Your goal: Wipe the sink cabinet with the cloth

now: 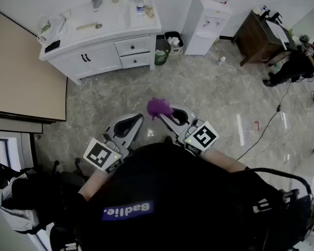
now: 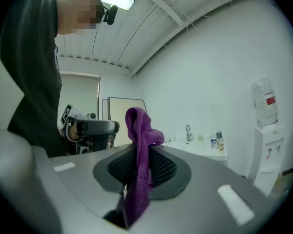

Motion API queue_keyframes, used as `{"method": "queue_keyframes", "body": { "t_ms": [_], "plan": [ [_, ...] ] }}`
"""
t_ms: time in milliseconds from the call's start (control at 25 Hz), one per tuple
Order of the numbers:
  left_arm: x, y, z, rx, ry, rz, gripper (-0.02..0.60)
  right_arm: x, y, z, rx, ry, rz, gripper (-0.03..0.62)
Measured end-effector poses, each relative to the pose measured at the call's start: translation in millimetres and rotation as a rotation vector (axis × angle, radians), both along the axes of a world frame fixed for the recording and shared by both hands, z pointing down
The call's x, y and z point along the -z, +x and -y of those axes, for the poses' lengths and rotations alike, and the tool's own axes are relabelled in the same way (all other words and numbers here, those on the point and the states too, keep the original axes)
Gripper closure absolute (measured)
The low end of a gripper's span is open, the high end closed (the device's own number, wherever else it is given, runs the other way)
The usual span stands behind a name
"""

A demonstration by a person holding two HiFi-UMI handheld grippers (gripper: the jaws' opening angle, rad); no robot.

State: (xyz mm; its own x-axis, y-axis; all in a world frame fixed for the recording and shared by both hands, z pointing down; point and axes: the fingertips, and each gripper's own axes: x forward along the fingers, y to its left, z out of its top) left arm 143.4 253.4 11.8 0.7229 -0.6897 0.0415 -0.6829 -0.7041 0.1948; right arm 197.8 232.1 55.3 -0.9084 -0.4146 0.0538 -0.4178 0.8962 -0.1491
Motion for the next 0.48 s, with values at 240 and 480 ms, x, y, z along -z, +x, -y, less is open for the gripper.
{"method": "queue_keyframes", "body": {
  "t_ms": [240,480],
  "plan": [
    [-1.1,0.7,-2.5,-0.001,-0.001,0.002,0.581,-0.4,0.3,-2.6,0.0,-0.006,0.003,0.539],
    [-3.4,4.9,-5.0,0.008,-0.005,0.003,0.581,-3.8,3.1,-3.7,0.011,-0.015,0.007,0.539]
  ]
}}
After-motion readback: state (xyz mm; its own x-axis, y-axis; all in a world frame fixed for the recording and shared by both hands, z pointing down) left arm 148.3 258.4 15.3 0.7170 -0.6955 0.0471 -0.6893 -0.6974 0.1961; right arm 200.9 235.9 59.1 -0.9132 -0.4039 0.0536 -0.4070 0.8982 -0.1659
